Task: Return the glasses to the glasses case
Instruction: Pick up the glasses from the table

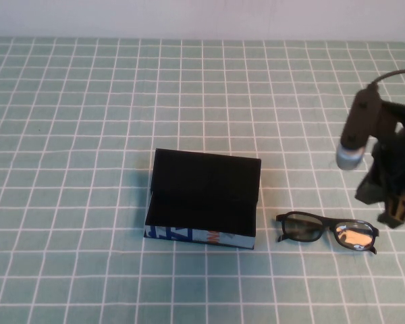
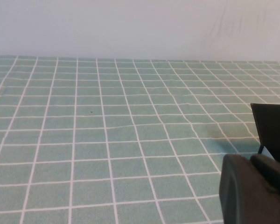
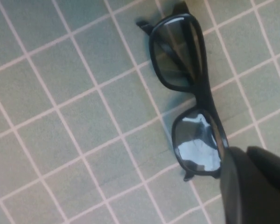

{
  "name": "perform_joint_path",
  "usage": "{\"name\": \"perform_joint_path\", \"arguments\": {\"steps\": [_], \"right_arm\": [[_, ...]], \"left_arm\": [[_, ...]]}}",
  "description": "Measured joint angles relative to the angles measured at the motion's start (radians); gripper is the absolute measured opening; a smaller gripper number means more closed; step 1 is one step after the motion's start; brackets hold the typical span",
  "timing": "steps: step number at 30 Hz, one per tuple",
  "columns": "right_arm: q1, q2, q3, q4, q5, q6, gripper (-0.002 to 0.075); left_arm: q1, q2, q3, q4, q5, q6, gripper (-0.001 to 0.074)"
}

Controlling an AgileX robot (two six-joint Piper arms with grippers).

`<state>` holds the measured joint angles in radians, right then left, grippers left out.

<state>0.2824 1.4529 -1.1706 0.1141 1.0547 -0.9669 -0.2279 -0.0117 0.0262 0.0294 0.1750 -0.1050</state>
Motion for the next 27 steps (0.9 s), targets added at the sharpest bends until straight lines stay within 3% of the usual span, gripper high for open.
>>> {"name": "perform_joint_path", "arguments": {"steps": [7,14,17,22,27], "right_arm": [[0.0,0.149,-0.204,0.021,0.146,0.011,-0.0011],[0.0,0.26,-0.238,0.02,0.123,0.079,0.0005],[0.0,0.304,-0.238,0.018,0.106,0.089,0.0076],[0.0,0.366,-0.238,0.018,0.064,0.148,0.0289],[0.0,0.409,-0.238,0.018,0.055,0.156,0.0353]], "left_arm": [[0.0,0.0,0.0,-0.002,0.0,0.0,0.0001],[0.0,0.0,0.0,-0.002,0.0,0.0,0.0001],[0.0,0.0,0.0,-0.002,0.0,0.0,0.0001],[0.0,0.0,0.0,-0.002,0.0,0.0,0.0001],[0.0,0.0,0.0,-0.002,0.0,0.0,0.0001]]}}
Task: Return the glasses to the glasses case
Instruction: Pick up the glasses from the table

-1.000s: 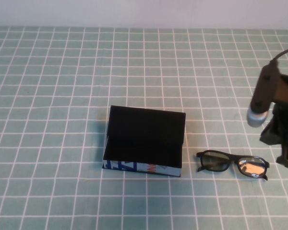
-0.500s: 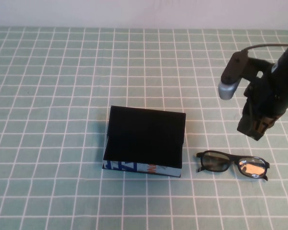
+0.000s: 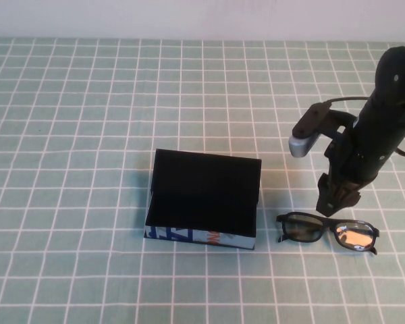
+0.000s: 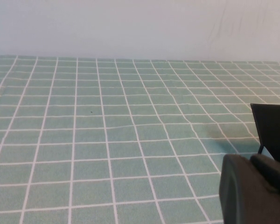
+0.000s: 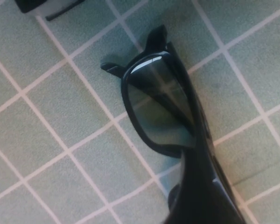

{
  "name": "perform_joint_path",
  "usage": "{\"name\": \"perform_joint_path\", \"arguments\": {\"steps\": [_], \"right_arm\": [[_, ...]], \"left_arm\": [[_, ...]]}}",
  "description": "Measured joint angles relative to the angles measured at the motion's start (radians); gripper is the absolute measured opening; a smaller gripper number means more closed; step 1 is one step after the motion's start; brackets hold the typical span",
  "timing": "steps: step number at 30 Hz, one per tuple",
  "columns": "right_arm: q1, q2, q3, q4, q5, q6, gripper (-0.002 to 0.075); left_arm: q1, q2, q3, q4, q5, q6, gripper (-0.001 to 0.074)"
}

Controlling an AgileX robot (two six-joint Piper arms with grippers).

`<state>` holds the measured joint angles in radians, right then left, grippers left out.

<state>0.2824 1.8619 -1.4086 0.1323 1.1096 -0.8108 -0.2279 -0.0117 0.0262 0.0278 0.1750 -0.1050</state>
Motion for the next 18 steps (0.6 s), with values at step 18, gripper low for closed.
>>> {"name": "perform_joint_path", "arguments": {"steps": [18], "right_arm": [[-0.011,0.107,-0.002,0.075,-0.014,0.002,0.0277]], "left_arm": [[0.0,0.0,0.0,0.0,0.0,0.002,0.0001]]}}
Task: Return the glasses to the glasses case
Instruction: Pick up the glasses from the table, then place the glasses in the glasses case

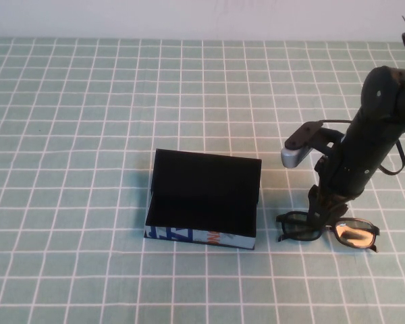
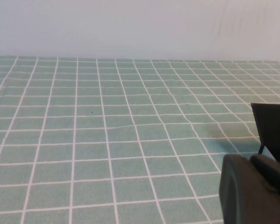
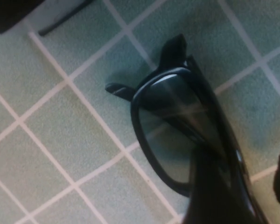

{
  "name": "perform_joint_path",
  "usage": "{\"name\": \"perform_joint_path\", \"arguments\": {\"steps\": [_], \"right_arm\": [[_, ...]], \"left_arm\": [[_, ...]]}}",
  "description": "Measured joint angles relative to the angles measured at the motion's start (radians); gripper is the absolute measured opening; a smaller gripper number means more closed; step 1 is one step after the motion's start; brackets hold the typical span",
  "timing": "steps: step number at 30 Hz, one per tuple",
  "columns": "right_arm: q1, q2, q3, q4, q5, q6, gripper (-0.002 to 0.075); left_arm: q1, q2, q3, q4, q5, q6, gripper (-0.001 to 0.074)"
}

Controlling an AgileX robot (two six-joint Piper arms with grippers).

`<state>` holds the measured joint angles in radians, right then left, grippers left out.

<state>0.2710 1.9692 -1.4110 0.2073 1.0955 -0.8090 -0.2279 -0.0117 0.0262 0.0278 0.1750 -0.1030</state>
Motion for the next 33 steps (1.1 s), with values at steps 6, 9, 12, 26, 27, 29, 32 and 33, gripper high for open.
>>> {"name": "perform_joint_path", "arguments": {"steps": [6,9,12,26,27,29,32,33], "right_arm": [[-0.03,0.005,0.0,0.062,0.013,0.0,0.0148],[-0.034,0.006,0.0,0.071,0.023,0.0,0.0082],[-0.034,0.006,0.0,0.079,0.029,0.0,0.0028],[-0.034,0.01,-0.157,0.074,0.106,-0.014,0.0005],[-0.034,0.01,-0.18,0.073,0.108,-0.018,0.0004],[-0.034,0.01,-0.236,0.073,0.112,-0.018,0.0004],[-0.015,0.005,-0.308,0.07,0.113,-0.018,0.0004],[-0.006,0.001,-0.324,0.069,0.117,-0.018,0.0004]], "left_arm": [[0.0,0.0,0.0,0.016,0.0,0.002,0.0001],[0.0,0.0,0.0,0.031,0.0,0.002,0.0002],[0.0,0.0,0.0,0.036,0.0,0.002,0.0001],[0.0,0.0,0.0,0.041,0.0,0.002,0.0001],[0.0,0.0,0.0,0.041,0.0,0.002,0.0001],[0.0,0.0,0.0,0.041,0.0,0.002,0.0001],[0.0,0.0,0.0,0.041,0.0,0.002,0.0001],[0.0,0.0,0.0,0.041,0.0,0.002,0.0001]]}}
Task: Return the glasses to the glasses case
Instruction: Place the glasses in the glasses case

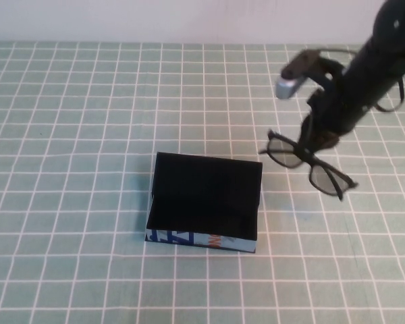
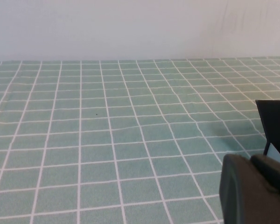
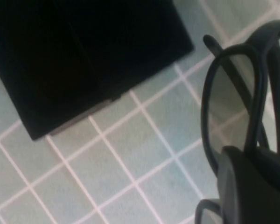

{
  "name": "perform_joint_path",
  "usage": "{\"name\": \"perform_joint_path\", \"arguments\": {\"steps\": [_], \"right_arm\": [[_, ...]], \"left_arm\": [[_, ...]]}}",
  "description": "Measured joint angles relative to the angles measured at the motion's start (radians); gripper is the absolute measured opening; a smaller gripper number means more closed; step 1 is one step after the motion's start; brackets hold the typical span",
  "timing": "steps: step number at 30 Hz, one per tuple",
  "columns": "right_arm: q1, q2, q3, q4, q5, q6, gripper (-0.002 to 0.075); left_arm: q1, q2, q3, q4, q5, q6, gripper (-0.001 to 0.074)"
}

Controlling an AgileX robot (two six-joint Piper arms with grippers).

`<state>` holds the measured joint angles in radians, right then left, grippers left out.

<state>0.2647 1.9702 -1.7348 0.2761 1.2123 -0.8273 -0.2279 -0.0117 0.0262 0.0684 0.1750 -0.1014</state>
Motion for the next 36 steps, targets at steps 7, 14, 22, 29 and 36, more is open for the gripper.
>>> {"name": "perform_joint_path", "arguments": {"steps": [7,14,22,29,36], "right_arm": [[0.127,-0.036,-0.134,-0.006,0.011,0.0,0.0003],[0.309,-0.032,-0.194,-0.02,0.018,0.0,0.0003],[0.389,0.072,-0.201,-0.048,0.022,-0.023,0.0003],[0.389,0.141,-0.201,-0.06,0.022,-0.023,0.0002],[0.389,0.181,-0.201,-0.073,0.02,-0.028,0.0003]], "left_arm": [[0.0,0.0,0.0,0.0,0.0,0.0,0.0001],[0.0,0.0,0.0,0.002,0.0,0.0,0.0002],[0.0,0.0,0.0,0.002,0.0,0.0,0.0001],[0.0,0.0,0.0,0.002,0.0,0.0,0.0001],[0.0,0.0,0.0,0.002,0.0,0.0,0.0001]]}}
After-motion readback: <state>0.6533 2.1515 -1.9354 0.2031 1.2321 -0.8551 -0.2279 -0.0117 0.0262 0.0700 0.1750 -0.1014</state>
